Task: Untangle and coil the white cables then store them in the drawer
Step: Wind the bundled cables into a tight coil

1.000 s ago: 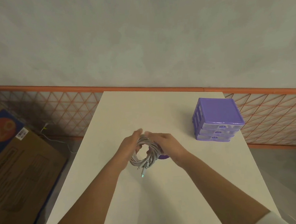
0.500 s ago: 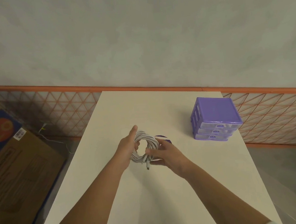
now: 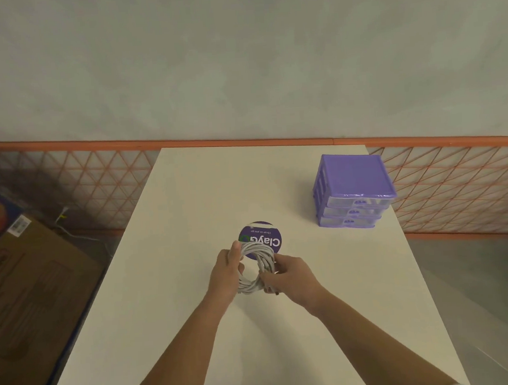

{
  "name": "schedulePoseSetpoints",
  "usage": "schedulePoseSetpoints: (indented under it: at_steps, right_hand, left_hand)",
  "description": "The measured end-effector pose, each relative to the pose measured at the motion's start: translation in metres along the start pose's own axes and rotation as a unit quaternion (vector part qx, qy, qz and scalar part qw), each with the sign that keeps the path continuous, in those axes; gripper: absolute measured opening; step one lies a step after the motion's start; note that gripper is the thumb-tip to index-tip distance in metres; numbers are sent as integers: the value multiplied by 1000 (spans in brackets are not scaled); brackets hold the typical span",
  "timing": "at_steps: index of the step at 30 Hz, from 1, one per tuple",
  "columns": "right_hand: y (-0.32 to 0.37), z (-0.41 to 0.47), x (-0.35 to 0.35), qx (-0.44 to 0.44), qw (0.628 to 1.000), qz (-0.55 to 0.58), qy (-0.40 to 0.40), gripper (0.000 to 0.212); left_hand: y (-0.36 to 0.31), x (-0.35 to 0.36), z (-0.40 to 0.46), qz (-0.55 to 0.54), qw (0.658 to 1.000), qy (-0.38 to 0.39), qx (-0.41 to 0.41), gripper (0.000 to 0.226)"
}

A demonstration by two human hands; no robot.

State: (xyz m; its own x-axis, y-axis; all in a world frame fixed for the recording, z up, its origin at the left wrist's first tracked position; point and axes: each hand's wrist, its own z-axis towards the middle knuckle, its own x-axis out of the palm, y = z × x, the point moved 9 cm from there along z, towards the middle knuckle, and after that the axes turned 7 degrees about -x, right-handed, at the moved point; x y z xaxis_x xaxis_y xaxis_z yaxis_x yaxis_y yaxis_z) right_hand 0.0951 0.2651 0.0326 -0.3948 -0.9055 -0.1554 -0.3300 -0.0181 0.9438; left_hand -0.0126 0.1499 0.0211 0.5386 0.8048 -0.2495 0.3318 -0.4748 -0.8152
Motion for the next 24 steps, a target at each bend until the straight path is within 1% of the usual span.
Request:
schedulePoseSetpoints:
  at_steps: [2,4,6,8,10,11,12,13,14,16,18,20,22,24]
  right_hand:
    - [-4,-7,-9,-6,999,-33,-12,18]
    - [-10,-14,-20,-11,999,-43,-24,23]
    - [-19,-19,-31,-8,998,-47,-32,24]
    - [-33,-23,-43,16,999,-38,-33,24]
    - [-55,-27,-59,64,997,7,-48,26]
    - [-67,-30,-68,88,994,29,-61,27]
    - [-79,-34,-77,110,990,47,-73,27]
    - [-90,-38,-84,128,987,65,-79,26]
    - [-100,-42,-89,141,983,82,-82,27]
    - [-116,-48,-95,160,979,101,-82,32]
    - [-129,-52,-96,172,975,113,-84,42]
    - [-137,-55,-95,175,974,115,-87,48]
    - [-144,-57,-96,176,971,120,-107,54]
    - [-145,-58,-98,171,970,113,-127,52]
  left_hand:
    - [4,8,-5,36,999,-30,25,55]
    - [7,20,-9,72,996,-40,29,54]
    - [12,35,-8,90,995,-35,13,54]
    - [20,52,-5,94,995,-7,-15,58]
    - [34,72,-6,48,996,45,-55,61]
    - [42,83,-9,6,994,80,-80,59]
    - [51,94,-13,-48,987,113,-106,52]
    - [59,105,-18,-92,978,142,-120,40]
    - [62,114,-25,-120,972,166,-119,33]
    - [69,125,-36,-106,972,191,-88,48]
    - [78,129,-39,-76,979,178,-64,57]
    - [78,130,-41,-49,984,167,-35,55]
    - [72,129,-41,-13,989,149,14,52]
    - [66,128,-41,27,990,128,55,56]
